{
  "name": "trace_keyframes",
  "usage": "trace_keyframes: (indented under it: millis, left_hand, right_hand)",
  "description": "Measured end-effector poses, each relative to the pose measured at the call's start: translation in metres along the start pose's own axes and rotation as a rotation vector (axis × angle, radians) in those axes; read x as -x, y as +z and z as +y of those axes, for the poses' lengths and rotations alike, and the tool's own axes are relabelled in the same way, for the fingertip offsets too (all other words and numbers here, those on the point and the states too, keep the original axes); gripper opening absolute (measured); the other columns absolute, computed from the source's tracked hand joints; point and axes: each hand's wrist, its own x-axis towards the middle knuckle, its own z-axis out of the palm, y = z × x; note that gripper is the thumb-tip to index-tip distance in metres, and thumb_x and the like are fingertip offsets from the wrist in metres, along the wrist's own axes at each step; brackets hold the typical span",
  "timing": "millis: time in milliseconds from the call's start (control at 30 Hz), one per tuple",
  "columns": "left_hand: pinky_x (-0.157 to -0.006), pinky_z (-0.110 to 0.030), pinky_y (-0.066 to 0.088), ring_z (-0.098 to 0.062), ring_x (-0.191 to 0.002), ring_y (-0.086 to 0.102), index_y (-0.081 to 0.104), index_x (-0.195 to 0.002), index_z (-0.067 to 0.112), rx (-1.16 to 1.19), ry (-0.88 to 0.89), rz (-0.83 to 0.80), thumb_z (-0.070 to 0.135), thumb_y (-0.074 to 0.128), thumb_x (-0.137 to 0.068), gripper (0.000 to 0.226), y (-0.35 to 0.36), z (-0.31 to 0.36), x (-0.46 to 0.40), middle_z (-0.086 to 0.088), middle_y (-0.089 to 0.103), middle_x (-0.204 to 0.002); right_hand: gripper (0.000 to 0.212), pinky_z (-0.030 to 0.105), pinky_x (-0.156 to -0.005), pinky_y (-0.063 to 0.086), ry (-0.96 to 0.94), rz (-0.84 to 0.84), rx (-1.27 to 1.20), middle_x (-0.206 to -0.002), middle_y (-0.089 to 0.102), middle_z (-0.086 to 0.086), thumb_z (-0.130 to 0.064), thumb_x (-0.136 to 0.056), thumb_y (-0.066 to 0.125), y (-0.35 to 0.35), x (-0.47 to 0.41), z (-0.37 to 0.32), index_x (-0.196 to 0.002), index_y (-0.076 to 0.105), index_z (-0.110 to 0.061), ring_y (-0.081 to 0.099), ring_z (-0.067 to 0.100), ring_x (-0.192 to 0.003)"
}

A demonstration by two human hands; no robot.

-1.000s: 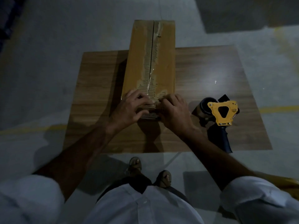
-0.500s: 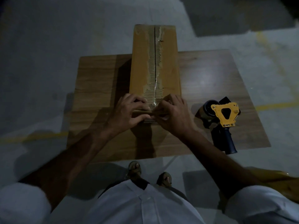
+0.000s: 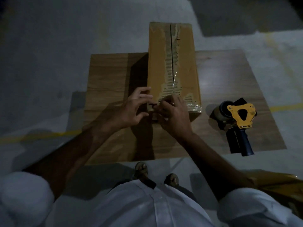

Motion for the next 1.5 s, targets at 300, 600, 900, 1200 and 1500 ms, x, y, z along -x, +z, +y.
trace_keyframes:
  millis: [300, 600, 900, 1200, 1500]
  left_hand:
    - [-0.102, -0.038, 0.054, -0.013, -0.131, 0.048, 0.069, -0.126, 0.019, -0.270, 0.212, -0.150, 0.017, 0.078, -0.088, 0.039, -0.027, -0.032, -0.028, -0.002, 0.046, -0.143]
    - [-0.090, -0.032, 0.051, -0.016, -0.120, 0.046, 0.067, -0.113, 0.020, -0.262, 0.311, -0.140, 0.038, 0.088, -0.078, 0.044, -0.019, -0.039, -0.038, -0.004, 0.049, -0.133]
    - [-0.089, -0.040, 0.041, -0.024, -0.103, 0.051, 0.067, -0.095, 0.017, -0.319, 0.121, 0.269, 0.052, 0.089, -0.069, 0.049, 0.039, -0.021, -0.025, -0.004, 0.057, -0.113]
    - [-0.103, -0.042, 0.040, -0.020, -0.129, 0.044, 0.068, -0.126, 0.027, -0.356, 0.257, -0.024, 0.046, 0.084, -0.080, 0.052, 0.034, 0.016, -0.046, 0.001, 0.054, -0.136]
    - [-0.109, -0.044, 0.044, -0.019, -0.132, 0.048, 0.075, -0.119, 0.021, -0.206, 0.046, 0.102, 0.030, 0.087, -0.082, 0.040, 0.023, 0.008, 0.014, 0.002, 0.057, -0.142]
  right_hand:
    - [0.048, 0.036, -0.079, 0.043, 0.123, 0.127, 0.078, -0.108, 0.055, 0.007, -0.068, -0.082, 0.072, 0.014, -0.007, -0.020, -0.096, 0.067, -0.022, 0.048, 0.023, -0.101]
    - [0.025, 0.043, -0.075, 0.054, 0.010, 0.075, 0.026, -0.114, 0.059, 0.011, -0.004, -0.081, 0.077, 0.009, 0.008, -0.006, -0.105, 0.071, -0.008, 0.054, 0.030, -0.106]
    - [0.059, 0.042, -0.098, 0.044, 0.203, 0.189, 0.067, -0.138, 0.052, 0.016, -0.037, -0.075, 0.086, -0.039, 0.029, 0.038, -0.128, 0.066, -0.019, 0.048, 0.036, -0.127]
    - [0.072, 0.034, -0.089, 0.054, 0.189, 0.020, -0.239, -0.118, 0.058, 0.006, -0.031, -0.074, 0.090, -0.043, 0.050, 0.055, -0.138, 0.063, -0.013, 0.058, 0.016, -0.109]
    - [0.037, 0.043, -0.088, 0.057, -0.175, -0.285, -0.257, -0.135, 0.062, 0.006, -0.017, -0.098, 0.069, -0.035, 0.023, 0.055, -0.135, 0.068, -0.021, 0.064, 0.024, -0.114]
